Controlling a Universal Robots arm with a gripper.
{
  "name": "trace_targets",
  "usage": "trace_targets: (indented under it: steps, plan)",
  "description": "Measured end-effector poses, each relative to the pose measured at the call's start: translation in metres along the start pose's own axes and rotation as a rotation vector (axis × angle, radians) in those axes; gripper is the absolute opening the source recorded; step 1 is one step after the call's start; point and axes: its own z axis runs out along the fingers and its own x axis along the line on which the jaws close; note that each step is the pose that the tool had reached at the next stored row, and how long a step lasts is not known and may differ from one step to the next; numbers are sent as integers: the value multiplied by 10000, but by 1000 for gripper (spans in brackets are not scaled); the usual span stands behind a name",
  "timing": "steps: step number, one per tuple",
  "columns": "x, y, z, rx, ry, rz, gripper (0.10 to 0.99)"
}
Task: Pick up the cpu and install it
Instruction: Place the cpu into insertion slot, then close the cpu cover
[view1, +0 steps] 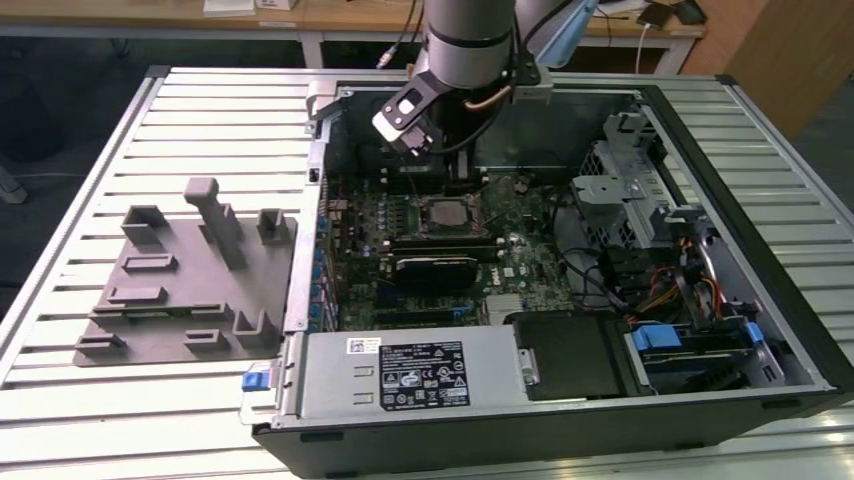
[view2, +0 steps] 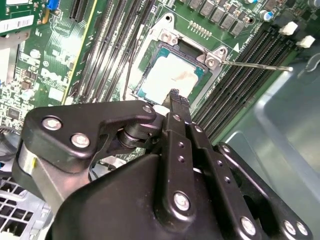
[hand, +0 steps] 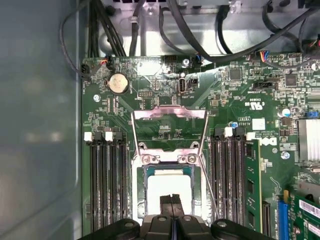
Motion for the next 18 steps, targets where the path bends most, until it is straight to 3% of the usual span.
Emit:
trace_targets:
  steps: [13, 18]
  plan:
    - [1, 0, -15, 0, 1, 0, 106]
    - [2, 2, -64, 0, 1, 0, 106]
